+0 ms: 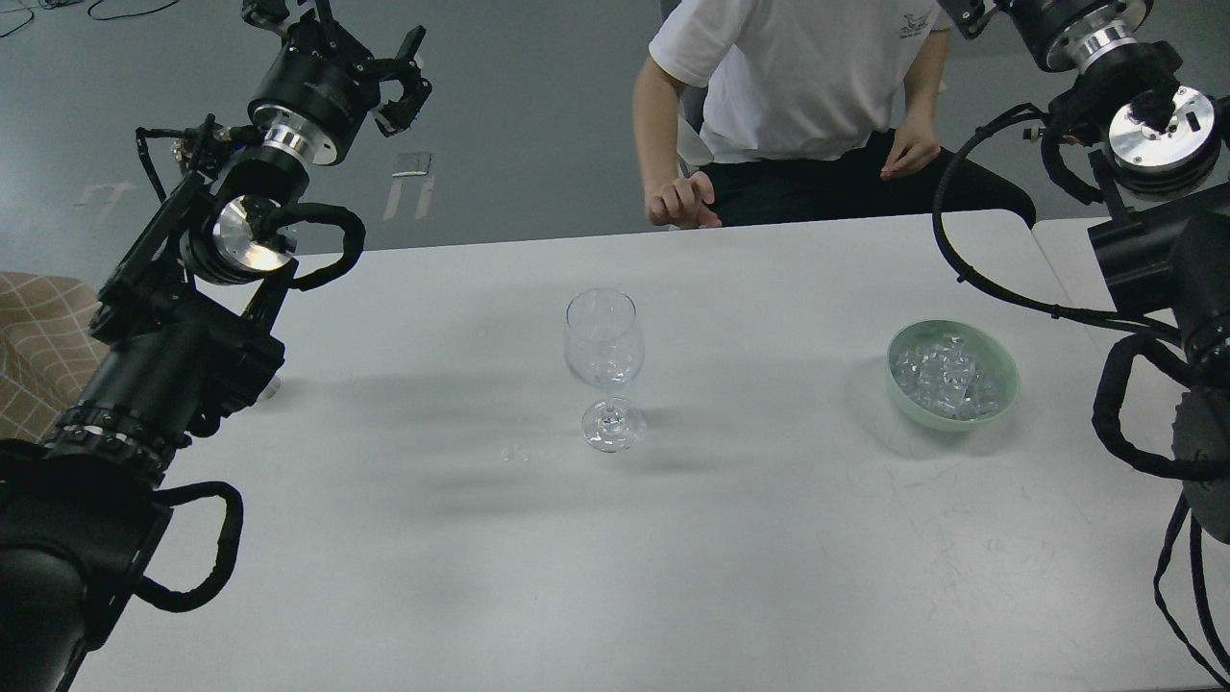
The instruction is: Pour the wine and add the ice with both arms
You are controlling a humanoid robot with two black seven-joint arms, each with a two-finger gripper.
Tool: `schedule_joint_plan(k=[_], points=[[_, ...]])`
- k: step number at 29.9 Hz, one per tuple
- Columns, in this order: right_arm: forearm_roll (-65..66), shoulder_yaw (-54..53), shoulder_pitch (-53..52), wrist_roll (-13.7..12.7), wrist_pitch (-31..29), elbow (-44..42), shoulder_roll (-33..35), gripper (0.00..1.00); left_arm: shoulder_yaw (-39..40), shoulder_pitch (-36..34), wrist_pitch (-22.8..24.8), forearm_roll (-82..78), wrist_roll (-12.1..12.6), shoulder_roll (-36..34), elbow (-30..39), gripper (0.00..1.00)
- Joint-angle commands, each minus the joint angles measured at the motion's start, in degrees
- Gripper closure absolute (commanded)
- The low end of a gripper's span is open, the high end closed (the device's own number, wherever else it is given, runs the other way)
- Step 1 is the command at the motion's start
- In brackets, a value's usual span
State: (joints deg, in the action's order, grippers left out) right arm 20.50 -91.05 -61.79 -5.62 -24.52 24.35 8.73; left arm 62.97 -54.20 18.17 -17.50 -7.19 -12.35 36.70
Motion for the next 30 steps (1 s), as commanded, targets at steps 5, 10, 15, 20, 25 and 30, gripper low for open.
schedule_joint_plan(k=[5, 10, 15, 20, 25, 30], points=[[-0.03, 0.00, 0.09, 0.00, -0.17, 0.08, -0.11, 0.00, -0.31, 0.06, 0.20, 0.01, -0.20, 0.31, -0.05, 0.02], [-0.03, 0.00, 0.26, 0.00, -0.35, -0.01, -0.29, 0.00, -0.57, 0.15, 0.46, -0.08, -0.11, -0.21, -0.22, 0.02], [-0.03, 0.00, 0.26, 0.00, -0.26, -0.01, -0.38, 0.00, -0.49, 0.15, 0.29, -0.08, -0.20, -0.39, -0.22, 0.02], [-0.03, 0.00, 0.18, -0.09, 0.00, -0.01, -0.29, 0.00, -0.40, -0.03, 0.81, -0.25, -0.81, -0.74, -0.13, 0.02], [-0.03, 0.00, 0.44, 0.00, 0.09, -0.01, -0.29, 0.00, -0.40, 0.15, 1.61, -0.61, -0.99, -2.32, -0.13, 0.02], [-0.03, 0.00, 0.79, 0.00, 0.00, -0.01, -0.12, 0.00, 0.22, 0.76, 1.61, 1.58, -0.38, -1.62, -0.13, 0.02]])
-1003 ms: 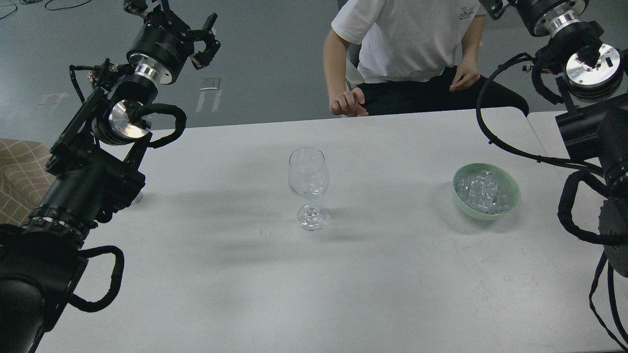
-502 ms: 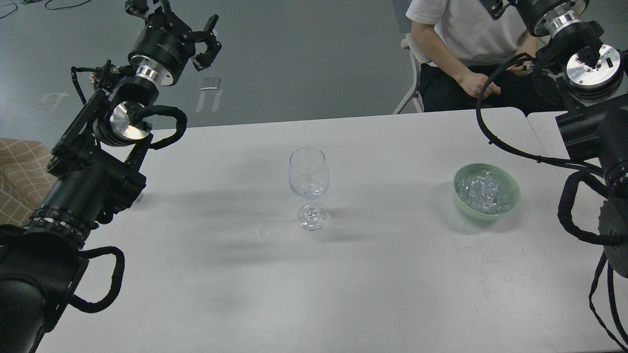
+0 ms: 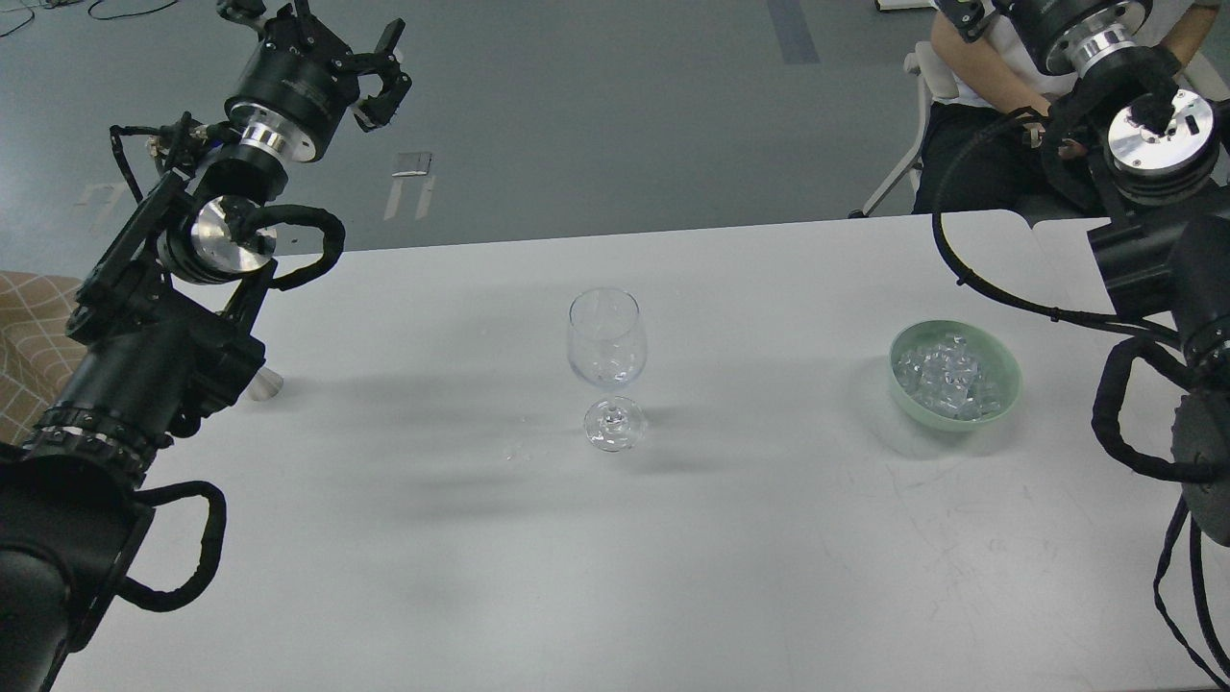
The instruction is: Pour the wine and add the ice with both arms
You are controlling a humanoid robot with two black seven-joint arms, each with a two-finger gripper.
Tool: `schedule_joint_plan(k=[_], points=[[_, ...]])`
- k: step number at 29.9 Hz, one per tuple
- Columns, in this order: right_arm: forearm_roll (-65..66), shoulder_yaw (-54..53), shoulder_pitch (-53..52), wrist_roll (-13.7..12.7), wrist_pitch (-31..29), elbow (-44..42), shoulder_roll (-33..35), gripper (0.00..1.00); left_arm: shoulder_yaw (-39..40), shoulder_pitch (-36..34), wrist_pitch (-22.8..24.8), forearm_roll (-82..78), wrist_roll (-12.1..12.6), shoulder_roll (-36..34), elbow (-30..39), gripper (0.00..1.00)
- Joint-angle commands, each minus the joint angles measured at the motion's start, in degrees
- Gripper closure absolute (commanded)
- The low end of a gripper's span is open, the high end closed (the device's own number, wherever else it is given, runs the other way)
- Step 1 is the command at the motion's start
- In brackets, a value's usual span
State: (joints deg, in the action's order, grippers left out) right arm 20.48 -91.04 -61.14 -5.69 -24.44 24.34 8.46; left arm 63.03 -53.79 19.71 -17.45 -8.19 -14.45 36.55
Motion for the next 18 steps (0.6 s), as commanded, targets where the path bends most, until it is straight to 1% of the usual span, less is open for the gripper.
schedule_joint_plan(k=[1, 4, 8, 10, 16, 18], points=[[0.00, -0.02, 0.14, 0.07, -0.08, 0.00, 0.16, 0.00, 0.16, 0.35, 0.06, 1.54, 0.63, 0.47, 0.01, 0.02], [0.00, -0.02, 0.23, -0.02, -0.08, 0.00, 0.16, 0.00, 0.07, 0.53, 0.15, 2.86, 0.63, 0.39, 0.28, 0.02], [0.00, -0.02, 0.23, 0.07, -0.08, -0.09, 0.25, 0.00, -0.37, 0.79, 0.41, 2.95, -1.04, 0.12, 0.10, 0.02], [0.00, -0.02, 0.32, 0.07, -0.08, -0.09, 0.16, 0.00, 0.24, 0.79, 0.68, 3.03, -1.48, -0.40, 0.01, 0.02], [0.00, -0.02, 0.32, 0.07, 0.00, 0.00, 0.16, 0.00, -0.54, 0.79, 0.07, 3.47, -1.48, -0.76, -0.34, 0.02], [0.00, -0.02, 0.32, 0.07, 0.00, 0.00, 0.16, 0.00, -0.72, 0.79, 0.32, 3.56, -1.13, -0.84, -0.34, 0.02]])
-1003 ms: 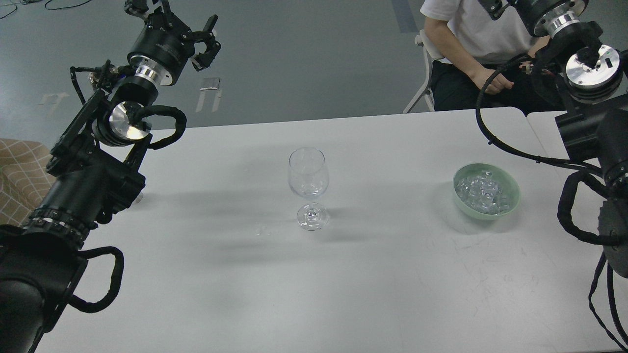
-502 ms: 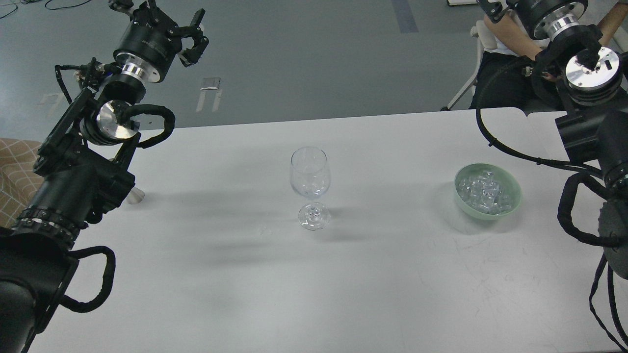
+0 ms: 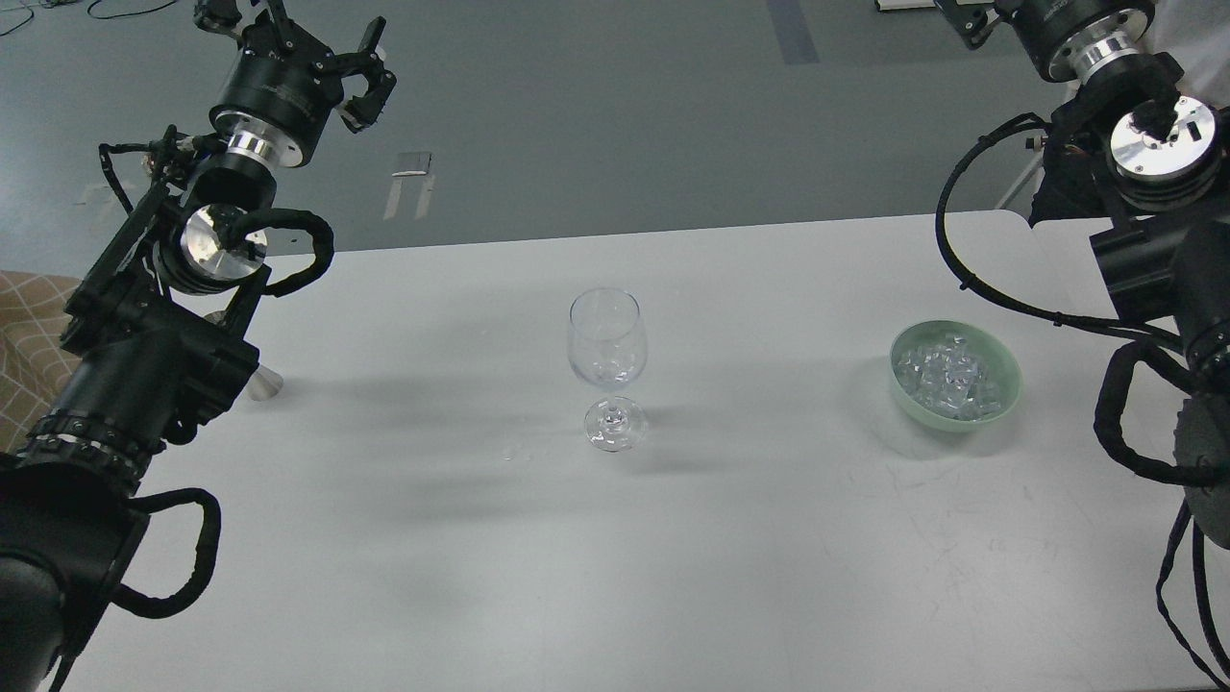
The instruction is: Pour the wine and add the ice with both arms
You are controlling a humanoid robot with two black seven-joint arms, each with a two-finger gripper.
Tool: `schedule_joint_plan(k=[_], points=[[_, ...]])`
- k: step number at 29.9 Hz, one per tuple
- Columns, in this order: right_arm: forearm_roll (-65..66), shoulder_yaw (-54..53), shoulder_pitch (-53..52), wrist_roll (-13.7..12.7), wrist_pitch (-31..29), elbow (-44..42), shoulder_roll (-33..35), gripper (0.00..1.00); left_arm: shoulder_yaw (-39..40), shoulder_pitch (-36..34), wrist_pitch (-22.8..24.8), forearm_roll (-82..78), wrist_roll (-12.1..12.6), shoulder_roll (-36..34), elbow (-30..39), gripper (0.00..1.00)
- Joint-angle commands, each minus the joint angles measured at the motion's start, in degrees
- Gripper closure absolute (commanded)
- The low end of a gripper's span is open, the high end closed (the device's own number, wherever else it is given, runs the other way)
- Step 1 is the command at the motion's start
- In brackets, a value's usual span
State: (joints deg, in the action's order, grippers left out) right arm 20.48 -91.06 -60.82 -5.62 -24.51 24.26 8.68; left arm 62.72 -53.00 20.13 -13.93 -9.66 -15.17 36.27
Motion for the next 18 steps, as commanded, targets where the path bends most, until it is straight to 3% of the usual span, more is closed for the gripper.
schedule_joint_plan(k=[1, 18], points=[[0.00, 0.00, 0.00, 0.00, -0.01, 0.08, -0.06, 0.00, -0.40, 0.18, -0.17, 0.05, 0.43, -0.13, -0.06, 0.02], [-0.44, -0.35, 0.00, -0.09, 0.08, 0.17, -0.33, 0.00, 0.56, -0.61, -0.44, 0.75, 0.69, 0.67, 0.56, 0.02]])
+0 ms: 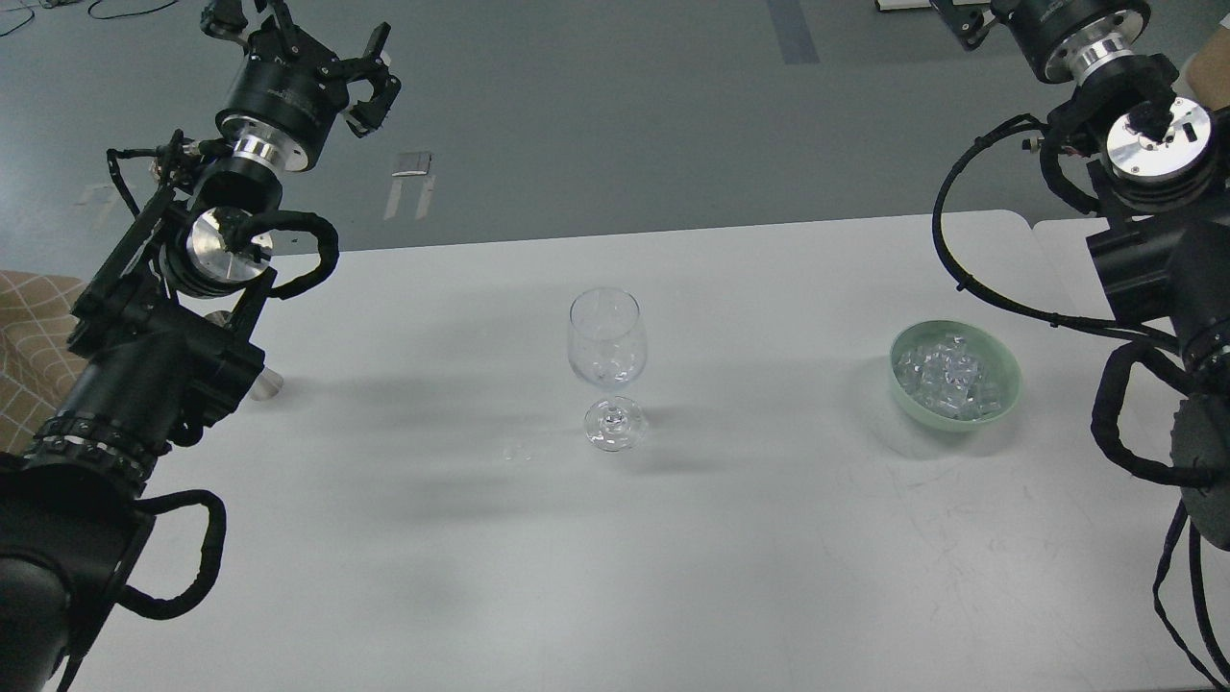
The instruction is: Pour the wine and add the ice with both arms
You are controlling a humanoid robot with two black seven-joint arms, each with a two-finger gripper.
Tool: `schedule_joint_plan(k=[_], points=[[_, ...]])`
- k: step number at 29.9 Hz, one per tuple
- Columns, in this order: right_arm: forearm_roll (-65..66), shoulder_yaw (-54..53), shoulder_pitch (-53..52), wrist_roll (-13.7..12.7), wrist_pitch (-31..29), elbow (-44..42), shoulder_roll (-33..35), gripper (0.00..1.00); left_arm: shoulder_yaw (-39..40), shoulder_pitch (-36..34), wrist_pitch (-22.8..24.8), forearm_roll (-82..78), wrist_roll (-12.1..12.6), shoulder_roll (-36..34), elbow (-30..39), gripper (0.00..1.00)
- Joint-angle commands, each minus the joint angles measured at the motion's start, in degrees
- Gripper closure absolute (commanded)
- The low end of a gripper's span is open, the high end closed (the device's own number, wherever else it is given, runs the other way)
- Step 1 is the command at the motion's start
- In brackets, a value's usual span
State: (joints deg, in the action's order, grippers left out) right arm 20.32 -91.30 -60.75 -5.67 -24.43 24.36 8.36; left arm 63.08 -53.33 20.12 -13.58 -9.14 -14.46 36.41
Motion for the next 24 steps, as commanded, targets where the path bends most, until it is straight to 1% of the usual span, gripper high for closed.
schedule_joint_plan(k=[1, 5, 7, 8, 9, 11, 12, 15, 17, 19, 23, 24], points=[[-0.28, -0.11, -0.07, -0.04, 0.00, 0.33, -0.01, 0.00, 0.20, -0.28, -0.43, 1.18, 0.17, -0.22, 0.85, 0.02], [-0.28, -0.20, 0.63, -0.13, -0.09, 1.21, 0.25, 0.00, 0.20, 0.24, -0.43, 3.21, 0.43, -0.84, 2.08, 0.02], [-0.28, -0.20, 1.94, -0.22, 0.00, 2.62, 0.34, 0.00, 0.29, 1.03, -0.61, 5.31, 1.57, -2.76, 4.10, 0.02], [-0.28, -0.20, 2.73, -0.30, 0.00, 3.84, 0.34, 0.00, 0.29, 2.34, -0.78, 8.02, 3.23, -4.68, 5.32, 0.02], [-0.28, -0.11, 3.78, -0.39, 0.08, 5.07, 0.43, 0.00, 0.29, 3.66, -1.22, 11.61, 5.42, -6.53, 7.07, 0.02], [-0.28, -0.20, 4.58, -0.48, 0.08, 5.96, 0.52, 0.00, 0.29, 4.90, -2.19, 15.41, 7.28, -7.95, 9.19, 0.02], [-0.28, -0.11, 4.67, -0.48, 0.26, 6.14, 0.60, 0.00, 0.29, 6.29, -3.41, 18.82, 8.16, -9.35, 11.20, 0.02], [-0.28, -0.11, 4.76, -0.57, 0.44, 5.88, 1.48, 0.00, 1.86, 10.33, -6.31, 24.46, 7.91, -12.17, 15.69, 0.02], [-0.28, -0.20, 4.67, -0.57, 0.44, 5.44, 2.45, 0.00, 4.06, 12.01, -7.37, 26.06, 7.90, -12.44, 17.02, 0.02], [-0.28, -0.11, 4.67, -0.57, 0.44, 5.44, 3.15, 0.00, 7.05, 15.26, -9.39, 27.03, 7.99, -12.44, 19.04, 0.03], [-0.28, 0.07, 5.55, -0.57, 0.44, 5.44, 3.24, 0.00, 12.75, 23.33, -17.46, 27.56, 7.99, -12.26, 27.54, 0.05], [-0.28, 0.07, 5.81, -0.57, 0.44, 5.44, 3.24, 0.00, 13.81, 24.58, -18.53, 27.82, 8.17, -12.00, 28.96, 0.05]])
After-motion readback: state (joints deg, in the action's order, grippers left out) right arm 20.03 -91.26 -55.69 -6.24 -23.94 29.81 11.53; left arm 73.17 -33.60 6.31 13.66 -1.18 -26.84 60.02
